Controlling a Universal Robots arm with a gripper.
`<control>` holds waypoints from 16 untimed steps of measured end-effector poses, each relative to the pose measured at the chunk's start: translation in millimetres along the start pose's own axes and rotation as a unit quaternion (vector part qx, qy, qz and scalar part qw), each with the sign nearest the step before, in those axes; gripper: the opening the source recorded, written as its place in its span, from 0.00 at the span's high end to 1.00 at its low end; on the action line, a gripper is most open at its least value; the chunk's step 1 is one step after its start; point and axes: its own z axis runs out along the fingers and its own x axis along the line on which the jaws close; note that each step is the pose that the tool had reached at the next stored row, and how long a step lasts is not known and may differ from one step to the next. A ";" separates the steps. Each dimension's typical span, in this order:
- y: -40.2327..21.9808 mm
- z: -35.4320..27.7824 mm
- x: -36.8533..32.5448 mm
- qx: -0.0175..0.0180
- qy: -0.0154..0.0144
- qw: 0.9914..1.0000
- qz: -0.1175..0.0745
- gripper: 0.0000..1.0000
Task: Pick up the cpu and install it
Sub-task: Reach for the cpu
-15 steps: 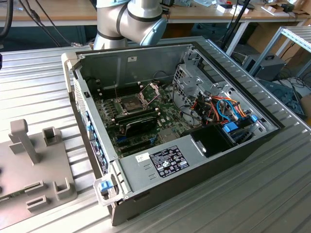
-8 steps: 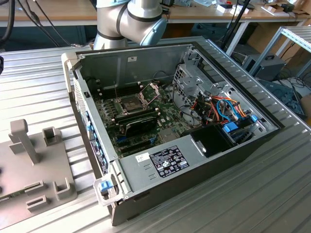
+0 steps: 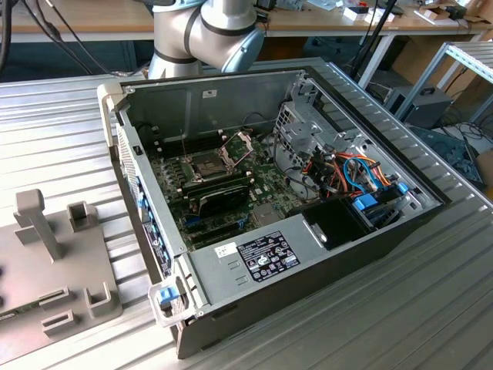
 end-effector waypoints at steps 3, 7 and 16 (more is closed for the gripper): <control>-0.5 1.5 6.2 0.000 0.000 1.000 0.000 0.89; -1.3 3.9 14.8 0.001 0.000 1.000 0.000 0.89; -2.6 14.6 25.9 0.001 0.001 1.000 0.000 0.89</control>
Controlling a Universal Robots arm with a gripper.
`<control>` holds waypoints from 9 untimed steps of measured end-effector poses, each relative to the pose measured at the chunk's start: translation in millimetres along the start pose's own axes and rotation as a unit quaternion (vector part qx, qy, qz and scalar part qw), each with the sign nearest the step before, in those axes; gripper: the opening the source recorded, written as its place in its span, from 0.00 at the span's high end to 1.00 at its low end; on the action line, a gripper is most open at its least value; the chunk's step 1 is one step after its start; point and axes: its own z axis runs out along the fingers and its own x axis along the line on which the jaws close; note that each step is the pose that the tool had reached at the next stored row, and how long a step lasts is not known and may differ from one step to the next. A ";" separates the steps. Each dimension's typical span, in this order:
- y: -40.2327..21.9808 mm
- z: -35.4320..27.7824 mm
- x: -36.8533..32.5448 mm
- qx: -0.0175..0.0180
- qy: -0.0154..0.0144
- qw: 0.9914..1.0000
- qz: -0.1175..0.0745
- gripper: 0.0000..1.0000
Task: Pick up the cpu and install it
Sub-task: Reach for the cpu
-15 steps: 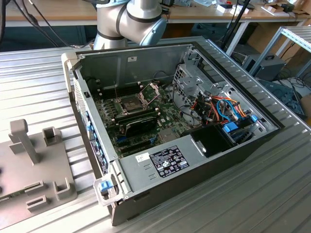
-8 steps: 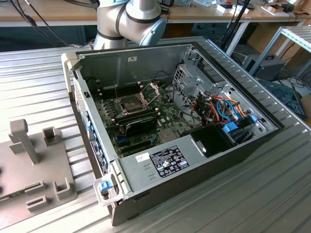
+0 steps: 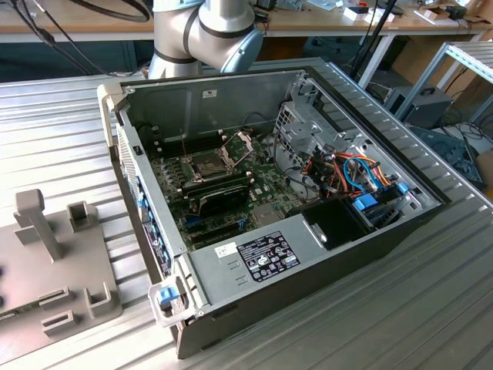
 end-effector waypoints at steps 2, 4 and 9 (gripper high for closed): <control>-0.3 2.0 2.5 0.000 0.000 1.000 0.000 0.89; -0.7 4.2 6.2 0.000 0.000 1.000 0.000 0.89; -1.3 6.9 11.7 0.000 0.001 1.000 0.000 0.89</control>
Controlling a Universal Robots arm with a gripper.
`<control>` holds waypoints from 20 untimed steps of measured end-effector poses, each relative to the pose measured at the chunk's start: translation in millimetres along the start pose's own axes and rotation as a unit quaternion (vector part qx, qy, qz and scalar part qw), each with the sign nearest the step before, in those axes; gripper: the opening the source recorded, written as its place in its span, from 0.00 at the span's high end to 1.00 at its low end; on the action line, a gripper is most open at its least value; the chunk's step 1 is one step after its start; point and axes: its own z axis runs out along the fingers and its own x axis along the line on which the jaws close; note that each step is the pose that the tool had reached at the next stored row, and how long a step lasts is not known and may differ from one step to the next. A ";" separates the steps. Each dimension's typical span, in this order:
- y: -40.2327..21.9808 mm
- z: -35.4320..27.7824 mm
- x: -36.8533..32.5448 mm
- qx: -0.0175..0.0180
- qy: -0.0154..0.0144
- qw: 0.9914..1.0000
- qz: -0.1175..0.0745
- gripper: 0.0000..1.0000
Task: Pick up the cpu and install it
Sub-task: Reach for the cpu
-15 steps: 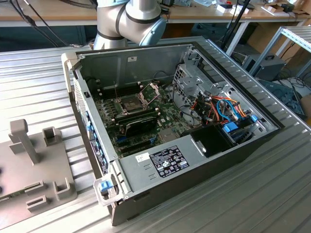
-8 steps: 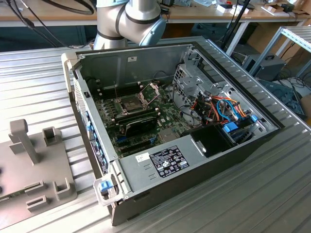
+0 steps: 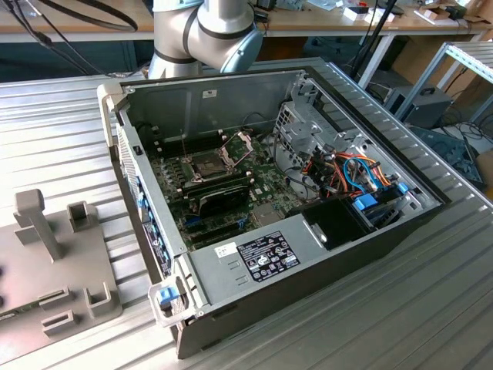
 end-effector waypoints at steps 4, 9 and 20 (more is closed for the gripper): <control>0.0 0.0 0.2 0.000 0.000 1.000 0.000 0.89; -1.4 0.0 0.1 0.000 0.000 1.000 0.000 0.89; -12.4 0.2 0.9 0.000 0.000 1.000 0.000 0.89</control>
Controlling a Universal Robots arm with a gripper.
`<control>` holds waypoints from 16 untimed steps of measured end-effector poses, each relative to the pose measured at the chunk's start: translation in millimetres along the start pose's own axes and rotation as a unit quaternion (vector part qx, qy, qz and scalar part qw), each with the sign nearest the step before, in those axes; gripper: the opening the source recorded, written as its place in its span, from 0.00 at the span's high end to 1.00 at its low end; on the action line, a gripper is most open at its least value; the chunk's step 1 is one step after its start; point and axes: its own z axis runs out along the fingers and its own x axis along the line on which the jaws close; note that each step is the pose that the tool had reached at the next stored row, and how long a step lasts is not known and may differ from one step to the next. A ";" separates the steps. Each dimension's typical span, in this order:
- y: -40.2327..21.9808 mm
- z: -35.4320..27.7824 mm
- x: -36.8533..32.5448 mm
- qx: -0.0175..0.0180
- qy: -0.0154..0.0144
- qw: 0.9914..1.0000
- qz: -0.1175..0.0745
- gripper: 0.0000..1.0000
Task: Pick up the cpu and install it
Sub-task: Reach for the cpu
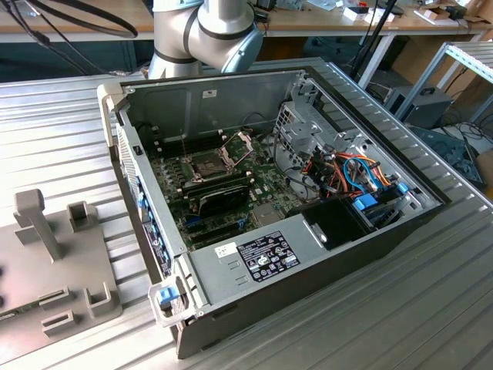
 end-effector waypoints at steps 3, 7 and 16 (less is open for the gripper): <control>-2.7 0.1 0.2 0.000 0.000 1.000 0.000 0.89; -5.3 1.2 0.1 0.002 0.000 1.000 0.000 0.89; -20.0 6.0 1.1 0.004 0.001 1.000 0.000 0.89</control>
